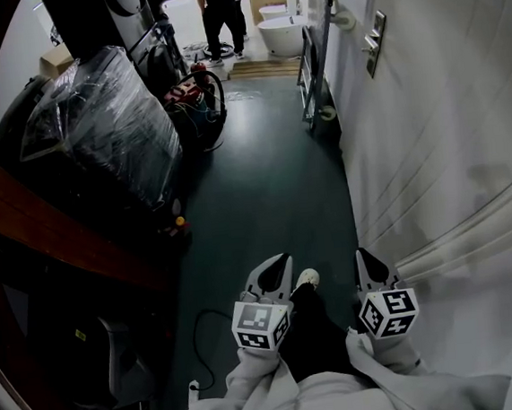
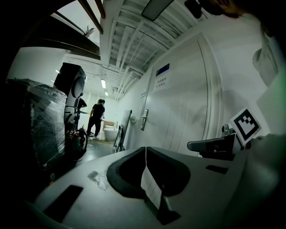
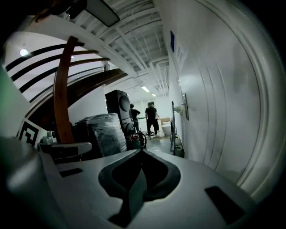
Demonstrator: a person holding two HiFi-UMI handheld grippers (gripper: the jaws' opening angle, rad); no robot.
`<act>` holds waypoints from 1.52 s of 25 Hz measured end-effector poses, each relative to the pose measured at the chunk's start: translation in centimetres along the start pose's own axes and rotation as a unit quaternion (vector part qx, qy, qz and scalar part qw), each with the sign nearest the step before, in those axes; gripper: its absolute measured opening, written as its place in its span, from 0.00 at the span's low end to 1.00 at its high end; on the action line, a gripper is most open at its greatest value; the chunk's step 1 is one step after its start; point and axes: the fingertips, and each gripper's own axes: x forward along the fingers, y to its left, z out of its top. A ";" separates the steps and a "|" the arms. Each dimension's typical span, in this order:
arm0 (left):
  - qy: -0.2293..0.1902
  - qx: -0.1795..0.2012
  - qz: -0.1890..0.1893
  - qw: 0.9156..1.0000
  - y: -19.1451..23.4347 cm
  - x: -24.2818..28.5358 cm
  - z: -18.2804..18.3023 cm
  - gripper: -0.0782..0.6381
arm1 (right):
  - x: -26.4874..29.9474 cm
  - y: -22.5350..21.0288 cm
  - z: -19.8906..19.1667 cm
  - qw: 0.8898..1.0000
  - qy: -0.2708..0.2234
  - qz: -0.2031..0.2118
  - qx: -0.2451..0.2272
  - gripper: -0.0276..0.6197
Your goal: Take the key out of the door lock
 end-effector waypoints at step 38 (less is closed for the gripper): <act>0.004 0.028 -0.037 0.999 10.0 31.5 10.0 0.13 | 24.9 -16.4 12.8 0.999 -0.026 -0.030 0.021 0.12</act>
